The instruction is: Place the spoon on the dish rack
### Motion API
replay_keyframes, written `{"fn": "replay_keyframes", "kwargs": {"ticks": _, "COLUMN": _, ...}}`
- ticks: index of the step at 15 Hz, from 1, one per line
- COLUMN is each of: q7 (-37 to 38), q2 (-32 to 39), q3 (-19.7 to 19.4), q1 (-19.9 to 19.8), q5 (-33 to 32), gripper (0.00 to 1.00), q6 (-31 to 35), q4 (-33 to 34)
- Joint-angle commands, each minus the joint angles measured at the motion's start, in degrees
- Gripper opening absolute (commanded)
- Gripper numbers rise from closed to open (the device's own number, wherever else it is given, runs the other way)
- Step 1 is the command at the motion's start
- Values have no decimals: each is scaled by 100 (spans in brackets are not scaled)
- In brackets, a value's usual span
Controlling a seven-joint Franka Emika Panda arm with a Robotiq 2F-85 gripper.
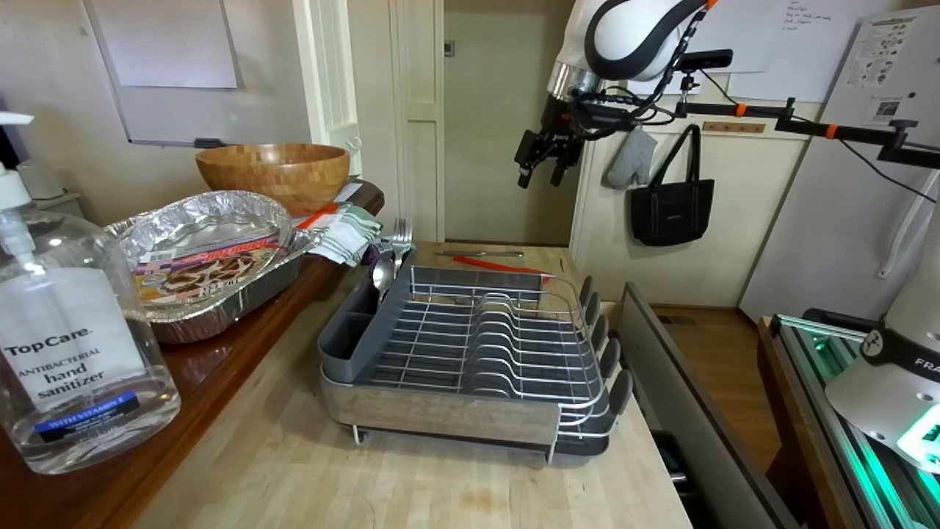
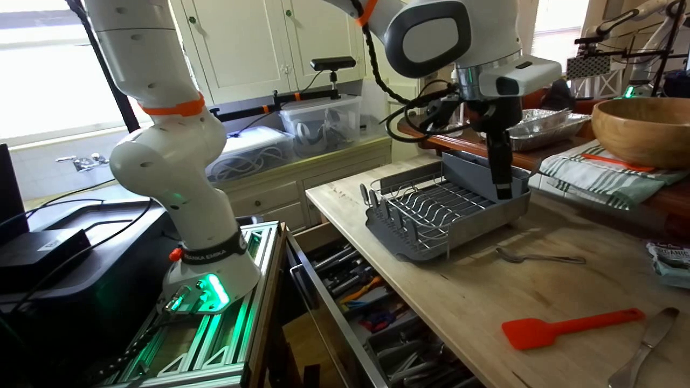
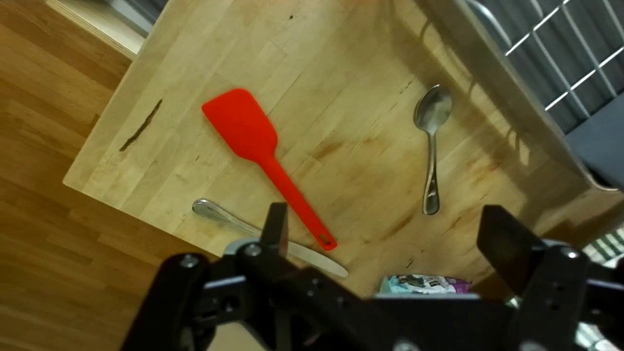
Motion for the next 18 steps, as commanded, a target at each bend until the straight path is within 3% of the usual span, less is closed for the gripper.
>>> {"fn": "replay_keyframes", "kwargs": {"ticks": 1, "q7": -112, "q2": 769, "q3": -96, "q1": -34, "q5": 275, "gripper": 100, "q6": -88, "q4": 748}}
{"fn": "replay_keyframes", "kwargs": {"ticks": 4, "q7": 294, "q2": 1290, "q3": -177, "q1": 60, "q5": -168, "gripper": 100, "q6": -258, "q4": 1244}}
{"fn": "replay_keyframes", "kwargs": {"ticks": 13, "q7": 370, "q2": 2599, "q3": -162, "q1": 285, "q5": -111, "gripper": 100, "q6": -658, "q4": 2410}}
{"fn": "replay_keyframes", "kwargs": {"ticks": 14, "q7": 159, "q2": 2260, "q3": -131, "q1": 216, "q5": -18, "gripper": 100, "q6": -411, "q4": 2010}}
{"fn": "replay_keyframes", "kwargs": {"ticks": 18, "q7": 166, "q2": 2336, "q3": -138, "q1": 230, "q5": -20, "gripper": 100, "q6": -416, "q4": 2084}}
